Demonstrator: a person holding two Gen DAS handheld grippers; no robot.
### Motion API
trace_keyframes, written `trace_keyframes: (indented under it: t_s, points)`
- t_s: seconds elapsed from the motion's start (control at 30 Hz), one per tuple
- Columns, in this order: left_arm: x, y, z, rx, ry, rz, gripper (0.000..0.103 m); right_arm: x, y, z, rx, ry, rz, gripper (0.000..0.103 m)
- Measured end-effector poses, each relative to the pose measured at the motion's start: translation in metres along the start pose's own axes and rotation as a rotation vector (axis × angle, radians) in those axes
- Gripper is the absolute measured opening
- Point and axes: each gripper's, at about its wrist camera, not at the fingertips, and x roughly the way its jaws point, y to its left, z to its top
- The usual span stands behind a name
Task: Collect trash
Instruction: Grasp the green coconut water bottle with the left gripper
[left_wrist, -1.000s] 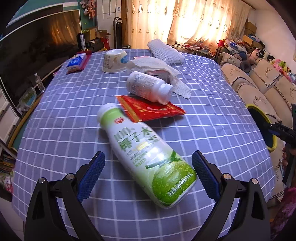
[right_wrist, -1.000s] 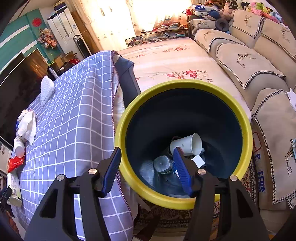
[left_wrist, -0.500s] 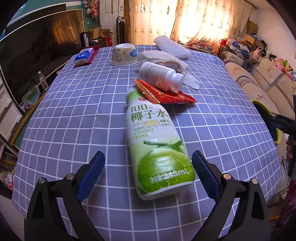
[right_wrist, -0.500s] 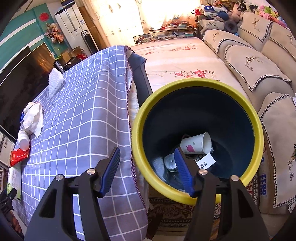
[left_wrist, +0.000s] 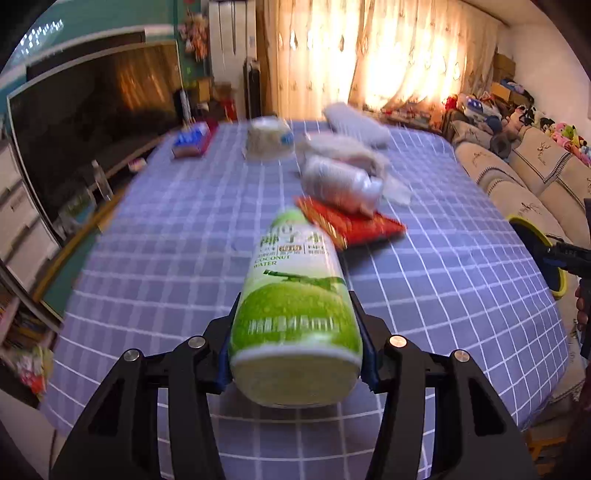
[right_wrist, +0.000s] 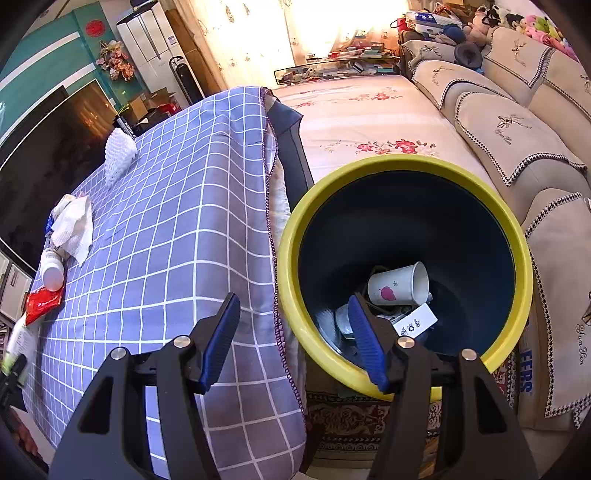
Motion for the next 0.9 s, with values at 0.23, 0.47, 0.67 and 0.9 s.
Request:
trace_keyframes:
  t_s: [0.23, 0.47, 0.67, 0.9]
  points:
    - [-0.026, 0.017, 0.018, 0.014, -0.097, 0.051, 0.052, 0.001, 0.004, -0.002, -0.006, 0.001, 0.011, 0.058]
    - [-0.028, 0.03, 0.03, 0.008, -0.137, 0.077, 0.051, -0.002, 0.006, -0.003, -0.015, -0.003, 0.01, 0.058]
    - [-0.037, 0.031, 0.044, 0.023, -0.177, 0.079, 0.051, -0.004, 0.008, -0.003, -0.018, -0.008, 0.01, 0.058]
    - [-0.045, 0.023, 0.049, 0.036, -0.181, 0.034, 0.051, 0.0, 0.013, -0.006, -0.03, 0.007, 0.018, 0.058]
